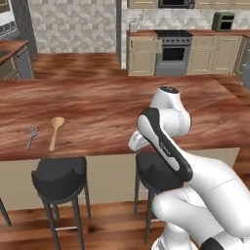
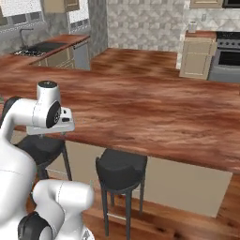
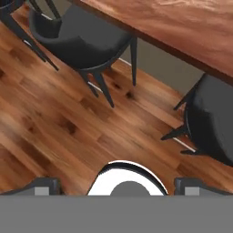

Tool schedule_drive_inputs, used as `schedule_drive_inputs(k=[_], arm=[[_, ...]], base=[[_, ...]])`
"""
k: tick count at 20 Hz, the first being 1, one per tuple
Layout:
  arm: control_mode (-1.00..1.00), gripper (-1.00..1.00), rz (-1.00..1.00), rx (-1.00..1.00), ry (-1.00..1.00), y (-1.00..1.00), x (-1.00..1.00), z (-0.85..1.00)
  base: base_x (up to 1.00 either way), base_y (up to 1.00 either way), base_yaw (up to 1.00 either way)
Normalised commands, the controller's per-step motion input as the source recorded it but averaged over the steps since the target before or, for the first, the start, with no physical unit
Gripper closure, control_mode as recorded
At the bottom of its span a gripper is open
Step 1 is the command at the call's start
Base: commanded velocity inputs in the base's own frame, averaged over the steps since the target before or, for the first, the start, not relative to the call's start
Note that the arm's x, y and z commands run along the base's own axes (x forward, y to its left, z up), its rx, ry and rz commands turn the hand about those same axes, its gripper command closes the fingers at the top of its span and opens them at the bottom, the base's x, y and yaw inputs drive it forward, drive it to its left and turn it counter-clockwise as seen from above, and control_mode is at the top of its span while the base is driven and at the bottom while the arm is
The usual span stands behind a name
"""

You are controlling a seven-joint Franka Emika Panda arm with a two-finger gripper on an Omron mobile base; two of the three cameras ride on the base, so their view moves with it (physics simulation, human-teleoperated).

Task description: Pick up the metallic utensils from the counter and place them in the open drawer. Make sure not to pick up any wooden utensils.

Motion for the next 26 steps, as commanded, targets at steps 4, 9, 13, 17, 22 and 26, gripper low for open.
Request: schedule_drive_inputs(k=[4,9,13,17,22,26], arm=[[1.0,-1.0,0.0,0.0,0.0,0.0,0.0,0.0],[1.0,-1.0,0.0,0.0,0.0,0.0,0.0,0.0],[1.0,-1.0,0.0,0.0,0.0,0.0,0.0,0.0],[1.0,-1.0,0.0,0.0,0.0,0.0,0.0,0.0],[1.0,-1.0,0.0,0.0,0.0,0.0,0.0,0.0],[1.0,-1.0,0.0,0.0,0.0,0.0,0.0,0.0]], base=[[0.0,1.0,-0.38],[0.0,1.0,-0.39],[0.0,1.0,-0.37],[0.0,1.0,-0.24],[0.0,0.87,-0.07],[0.32,0.55,0.02]])
